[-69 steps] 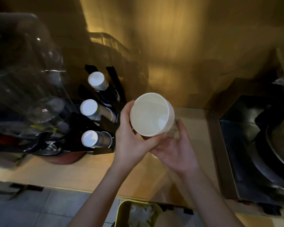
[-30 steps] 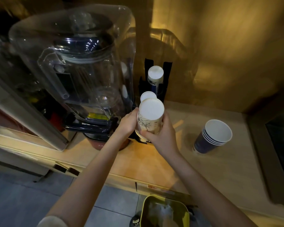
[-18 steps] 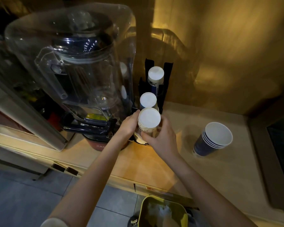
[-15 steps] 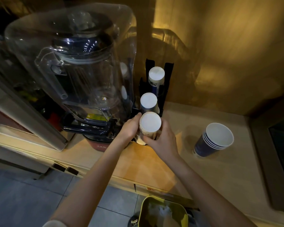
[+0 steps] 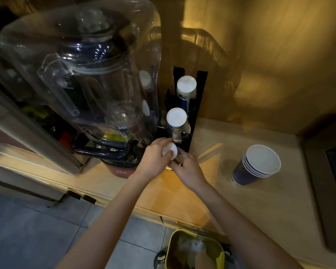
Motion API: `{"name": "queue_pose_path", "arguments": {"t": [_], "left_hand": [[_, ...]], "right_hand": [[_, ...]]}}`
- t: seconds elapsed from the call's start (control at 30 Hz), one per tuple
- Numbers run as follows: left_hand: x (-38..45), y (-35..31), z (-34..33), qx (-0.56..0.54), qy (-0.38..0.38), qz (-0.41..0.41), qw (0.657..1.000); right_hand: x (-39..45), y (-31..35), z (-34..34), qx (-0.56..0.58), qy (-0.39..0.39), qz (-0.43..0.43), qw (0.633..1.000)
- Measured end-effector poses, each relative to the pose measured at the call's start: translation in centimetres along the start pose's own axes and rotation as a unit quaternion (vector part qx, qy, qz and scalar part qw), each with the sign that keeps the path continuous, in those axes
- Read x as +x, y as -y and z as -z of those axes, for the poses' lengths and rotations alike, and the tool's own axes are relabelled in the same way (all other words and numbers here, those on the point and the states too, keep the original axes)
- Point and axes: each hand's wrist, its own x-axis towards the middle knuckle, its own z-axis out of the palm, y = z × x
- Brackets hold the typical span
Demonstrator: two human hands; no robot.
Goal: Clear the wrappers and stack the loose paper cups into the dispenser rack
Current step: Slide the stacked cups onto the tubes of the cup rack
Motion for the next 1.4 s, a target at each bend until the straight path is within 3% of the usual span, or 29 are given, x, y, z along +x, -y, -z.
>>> {"name": "queue_pose_path", "arguments": {"t": [0.23, 0.33, 0.47, 0.67, 0.8, 0.9, 1.03, 1.17, 1.27, 1.4], "left_hand": [[-0.1, 0.7, -1.7, 0.079, -0.013, -0.018, 0.997], [-0.2, 0.8, -2.0, 0.095, -0.021, -0.005, 0.995], [-0.6, 0.7, -2.4, 0.103, -0.03, -0.005, 0.994], [-0.4, -1.0, -2.8, 0.18, -0.055, 0.017, 0.982], [-1.1, -5.6, -4.1, 0.119, -0.124, -0.067, 0.983], [-0.8, -9.4, -6.1, 0.056, -0.082, -0.119, 0.988], [0.9, -12.7, -10.3, 0.085, 0.049, -0.131, 0.986], [2.3, -14.1, -14.5, 0.107, 0.161, -0.087, 0.977], [2.6, -13.8, -16.4, 0.104, 0.166, -0.064, 0.979], [2.9, -13.6, -17.0, 0.063, 0.125, -0.041, 0.989]], "right_hand": [[-0.7, 0.2, 2.0, 0.174, 0.089, -0.046, 0.98], [-1.8, -1.2, 4.3, 0.284, 0.036, -0.145, 0.947], [-3.4, -5.4, 7.0, 0.482, 0.006, -0.249, 0.84], [-5.6, -10.3, 9.9, 0.638, -0.07, -0.321, 0.696], [-6.0, -10.9, 12.0, 0.727, -0.104, -0.323, 0.598], [-5.9, -10.9, 13.1, 0.772, -0.111, -0.318, 0.539], [-5.3, -11.0, 14.3, 0.775, -0.104, -0.332, 0.528], [-4.6, -11.9, 15.3, 0.768, -0.12, -0.34, 0.53], [-4.3, -12.6, 15.8, 0.776, -0.104, -0.342, 0.52], [-3.9, -13.1, 16.2, 0.759, -0.097, -0.339, 0.548]]}}
